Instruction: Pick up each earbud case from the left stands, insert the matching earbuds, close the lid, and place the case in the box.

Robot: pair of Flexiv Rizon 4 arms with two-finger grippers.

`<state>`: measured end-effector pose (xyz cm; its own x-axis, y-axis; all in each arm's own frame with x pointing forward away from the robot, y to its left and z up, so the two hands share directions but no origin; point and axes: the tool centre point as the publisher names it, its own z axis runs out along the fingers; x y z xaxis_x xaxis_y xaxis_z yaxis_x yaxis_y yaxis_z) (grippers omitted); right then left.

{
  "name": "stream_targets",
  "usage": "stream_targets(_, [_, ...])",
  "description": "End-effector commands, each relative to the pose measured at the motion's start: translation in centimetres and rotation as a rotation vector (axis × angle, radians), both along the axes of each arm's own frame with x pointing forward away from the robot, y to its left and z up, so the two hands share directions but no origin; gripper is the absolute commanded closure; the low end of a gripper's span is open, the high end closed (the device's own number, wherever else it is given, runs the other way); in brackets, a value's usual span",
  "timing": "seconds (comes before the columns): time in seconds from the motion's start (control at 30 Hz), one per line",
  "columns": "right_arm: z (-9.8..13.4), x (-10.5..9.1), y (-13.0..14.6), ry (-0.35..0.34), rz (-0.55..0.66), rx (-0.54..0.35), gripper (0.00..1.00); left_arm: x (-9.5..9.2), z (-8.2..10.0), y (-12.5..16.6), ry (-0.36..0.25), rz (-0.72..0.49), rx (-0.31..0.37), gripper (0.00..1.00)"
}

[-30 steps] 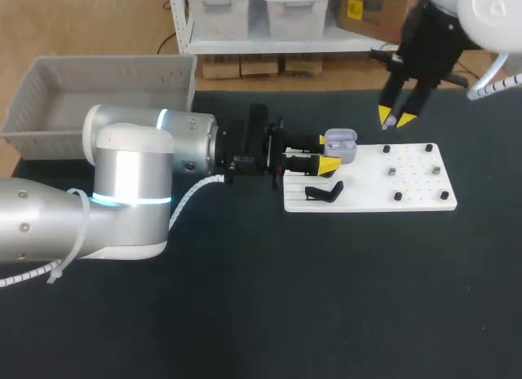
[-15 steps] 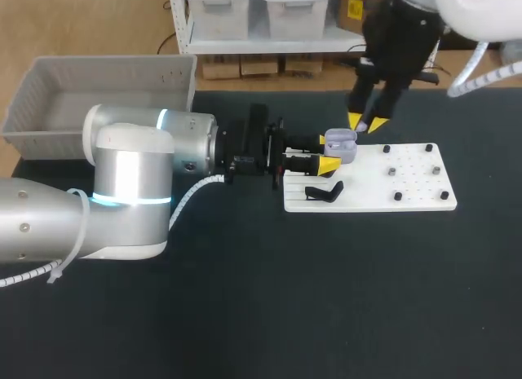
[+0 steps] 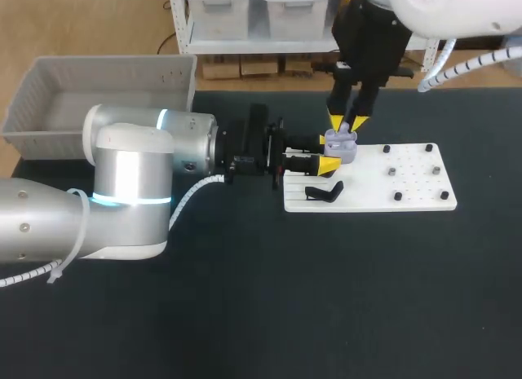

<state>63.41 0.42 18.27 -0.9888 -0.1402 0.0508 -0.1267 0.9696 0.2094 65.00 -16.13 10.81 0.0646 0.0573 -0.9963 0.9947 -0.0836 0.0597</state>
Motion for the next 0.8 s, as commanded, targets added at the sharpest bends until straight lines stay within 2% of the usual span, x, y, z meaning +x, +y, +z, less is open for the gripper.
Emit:
stream_targets(0.03, [-0.19,0.38,0.13,0.009,-0.009,0.013,1.00,-0.11,0.00,0.00,-0.001,0.004,0.001,1.00])
stream_targets(0.5, [-0.19,0.38,0.13,0.009,-0.009,0.013,1.00,-0.11,0.00,0.00,-0.001,0.004,0.001,1.00])
stream_targets(0.8, [-0.98,0.37,1.10,0.029,0.102,-0.037,1.00,-0.11,0.00,0.00,-0.001,0.004,0.001,1.00])
